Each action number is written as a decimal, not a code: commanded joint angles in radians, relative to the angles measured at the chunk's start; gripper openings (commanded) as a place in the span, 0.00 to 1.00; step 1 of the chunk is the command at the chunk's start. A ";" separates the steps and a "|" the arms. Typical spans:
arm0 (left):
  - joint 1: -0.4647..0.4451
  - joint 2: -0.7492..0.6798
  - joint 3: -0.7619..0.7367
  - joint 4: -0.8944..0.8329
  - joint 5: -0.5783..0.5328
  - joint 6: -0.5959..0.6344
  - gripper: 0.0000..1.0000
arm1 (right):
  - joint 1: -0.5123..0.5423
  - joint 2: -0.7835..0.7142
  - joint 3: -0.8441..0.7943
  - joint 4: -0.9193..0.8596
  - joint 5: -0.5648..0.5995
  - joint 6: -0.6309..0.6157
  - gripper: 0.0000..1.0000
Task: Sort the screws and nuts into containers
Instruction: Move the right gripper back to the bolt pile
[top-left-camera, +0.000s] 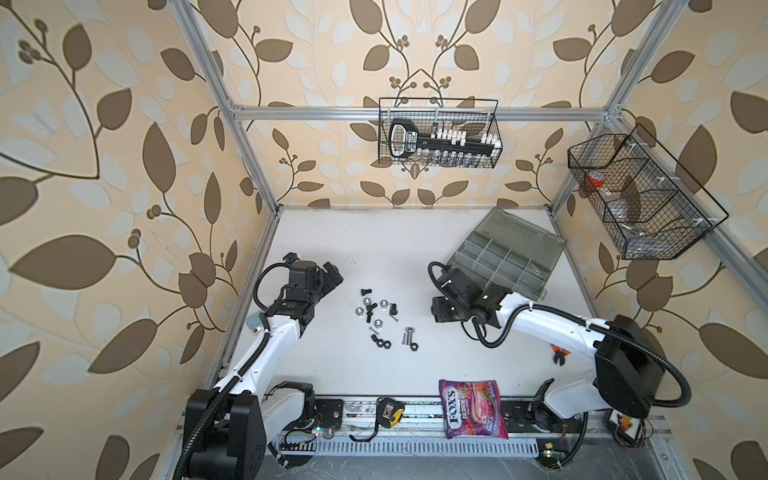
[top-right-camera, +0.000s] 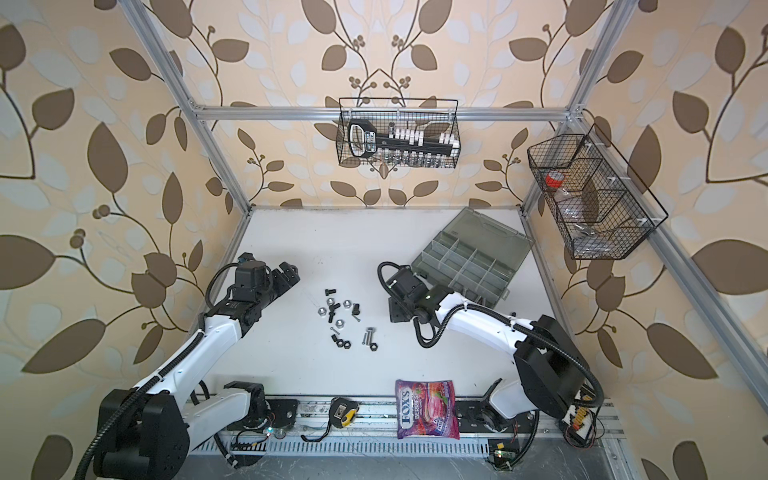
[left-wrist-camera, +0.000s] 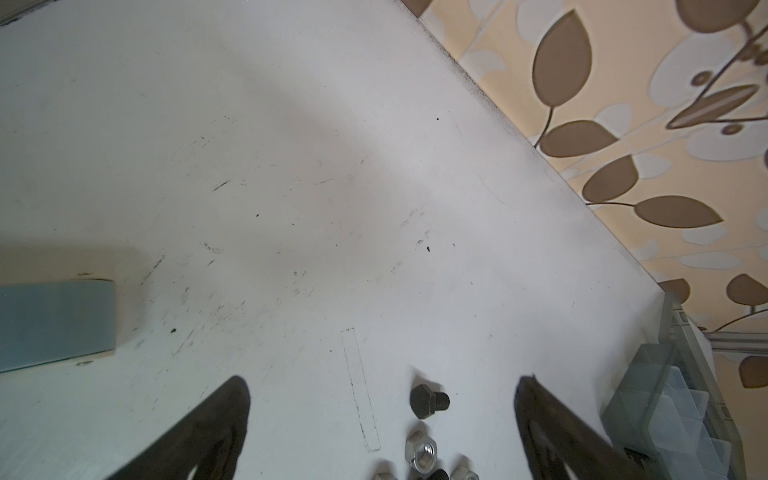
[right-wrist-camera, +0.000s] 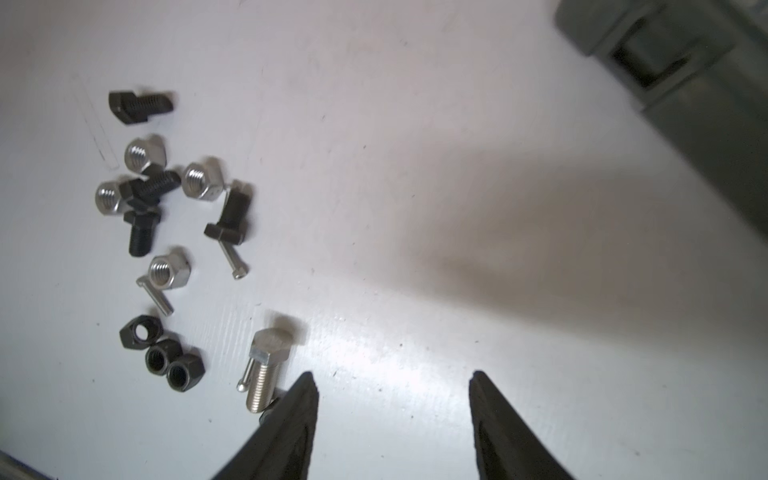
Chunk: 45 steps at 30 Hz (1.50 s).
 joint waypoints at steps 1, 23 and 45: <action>-0.005 -0.020 0.031 -0.006 0.007 -0.003 0.99 | 0.068 0.053 0.058 -0.023 -0.032 -0.008 0.61; -0.003 -0.022 0.031 -0.014 0.000 -0.001 0.99 | 0.205 0.284 0.145 -0.031 -0.109 -0.058 0.58; -0.004 -0.020 0.031 -0.016 -0.003 0.003 0.99 | 0.201 0.387 0.226 -0.033 -0.026 -0.050 0.34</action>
